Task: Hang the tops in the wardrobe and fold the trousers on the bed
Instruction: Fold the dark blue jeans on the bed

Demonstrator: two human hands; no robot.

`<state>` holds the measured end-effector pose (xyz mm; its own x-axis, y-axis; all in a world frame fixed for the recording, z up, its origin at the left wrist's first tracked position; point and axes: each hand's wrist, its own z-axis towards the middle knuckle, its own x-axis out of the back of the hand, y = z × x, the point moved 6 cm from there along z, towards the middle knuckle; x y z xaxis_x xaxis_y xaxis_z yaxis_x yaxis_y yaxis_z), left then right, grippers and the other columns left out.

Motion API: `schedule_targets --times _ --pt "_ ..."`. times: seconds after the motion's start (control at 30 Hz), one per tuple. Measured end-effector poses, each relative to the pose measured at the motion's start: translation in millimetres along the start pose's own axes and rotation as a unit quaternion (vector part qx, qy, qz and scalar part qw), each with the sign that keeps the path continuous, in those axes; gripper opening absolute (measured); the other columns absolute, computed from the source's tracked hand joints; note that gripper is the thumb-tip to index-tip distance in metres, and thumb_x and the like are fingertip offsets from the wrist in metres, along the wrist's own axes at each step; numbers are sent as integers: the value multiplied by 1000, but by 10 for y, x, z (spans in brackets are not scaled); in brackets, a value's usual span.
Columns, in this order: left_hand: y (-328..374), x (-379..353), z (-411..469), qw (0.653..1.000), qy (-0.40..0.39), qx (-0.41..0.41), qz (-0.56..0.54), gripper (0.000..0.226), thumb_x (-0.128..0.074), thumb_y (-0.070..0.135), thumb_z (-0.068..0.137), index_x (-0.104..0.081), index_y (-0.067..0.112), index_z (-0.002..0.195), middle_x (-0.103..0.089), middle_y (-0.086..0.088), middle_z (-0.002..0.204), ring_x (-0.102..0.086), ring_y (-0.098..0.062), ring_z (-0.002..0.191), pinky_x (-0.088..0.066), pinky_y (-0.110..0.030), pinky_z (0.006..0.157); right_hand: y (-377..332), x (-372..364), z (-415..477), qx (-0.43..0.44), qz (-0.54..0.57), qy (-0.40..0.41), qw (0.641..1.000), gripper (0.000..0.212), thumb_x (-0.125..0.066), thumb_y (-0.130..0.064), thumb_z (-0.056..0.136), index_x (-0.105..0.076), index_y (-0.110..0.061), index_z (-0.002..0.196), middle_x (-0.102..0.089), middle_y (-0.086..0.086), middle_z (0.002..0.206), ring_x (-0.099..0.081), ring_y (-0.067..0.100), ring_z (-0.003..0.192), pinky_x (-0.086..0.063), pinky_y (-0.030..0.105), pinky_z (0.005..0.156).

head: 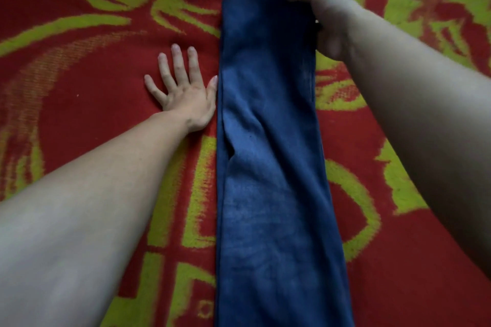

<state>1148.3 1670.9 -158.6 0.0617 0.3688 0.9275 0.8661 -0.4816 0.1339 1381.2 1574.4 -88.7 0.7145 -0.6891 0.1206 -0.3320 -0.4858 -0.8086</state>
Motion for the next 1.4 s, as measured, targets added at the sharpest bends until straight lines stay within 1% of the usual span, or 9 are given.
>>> schedule_targets --times 0.27,0.43,0.5,0.63,0.77,0.9,1.03,1.13,1.4 --pt "18 281 -59 990 11 33 -140 55 -26 45 103 -24 25 154 -11 -1 164 -5 -24 151 0 -57 119 -447 125 -1095 236 17 -7 972 10 -66 -7 79 -65 -15 85 -70 1 82 -68 18 77 -54 30 64" --pt "221 595 -1204 927 317 -165 -111 54 -32 45 101 -50 10 139 -41 -20 147 -39 -35 135 -26 -43 111 -456 301 -1382 235 42 30 971 12 -64 -7 82 -65 -13 92 -70 1 84 -69 16 75 -52 25 61" --pt "397 100 -1556 903 165 -388 77 67 -19 58 100 -35 19 152 -17 -16 161 -19 -33 148 -18 -50 118 -457 377 -1455 230 45 29 972 18 -63 -5 80 -66 -11 96 -70 2 85 -68 17 77 -53 27 61" --pt "285 -214 -1339 927 -88 -327 159 68 -18 65 96 -3 35 156 15 -1 164 13 -19 151 -2 -46 122 -437 391 -1684 254 -10 4 967 32 -59 4 80 -62 -19 103 -66 5 102 -67 20 94 -59 29 74" --pt "397 125 -1397 957 -14 -196 -213 36 -50 12 95 -62 13 129 -51 -12 144 -46 -27 134 -37 -31 108 -420 473 -1940 266 -23 23 963 46 -58 7 75 -60 -15 115 -65 9 109 -68 19 96 -59 26 75" --pt "88 -8 -1798 761 -124 152 -618 28 -34 25 102 -60 14 108 -64 -5 94 -61 -17 75 -42 -26 60 -105 517 -2365 352 -206 93 908 62 -58 -6 66 -61 -14 128 -63 -2 105 -64 12 94 -54 28 88" --pt "-48 -311 -2306 609 -217 241 -724 70 -16 63 99 -55 8 117 -64 -13 109 -62 -25 105 -48 -37 83 1172 219 -2756 418 -493 -45 762 44 -68 -5 67 -70 -10 111 -55 12 90 -60 33 82 -48 33 70" --pt "-67 -439 -2484 588 -232 237 -737 91 -17 80 88 -46 8 137 -59 -14 128 -56 -28 121 -45 -44 96 2055 94 -2857 323 -646 -149 675 72 -72 -5 61 -61 -9 132 -58 17 114 -55 41 121 -41 48 105" --pt "197 -372 -2503 791 -150 163 -571 40 -73 38 86 -66 7 111 -74 -5 102 -72 -16 81 -58 -26 63 1795 387 -3005 234 -278 110 925 49 -52 -18 83 -58 -12 131 -52 12 131 -49 23 126 -35 32 111"
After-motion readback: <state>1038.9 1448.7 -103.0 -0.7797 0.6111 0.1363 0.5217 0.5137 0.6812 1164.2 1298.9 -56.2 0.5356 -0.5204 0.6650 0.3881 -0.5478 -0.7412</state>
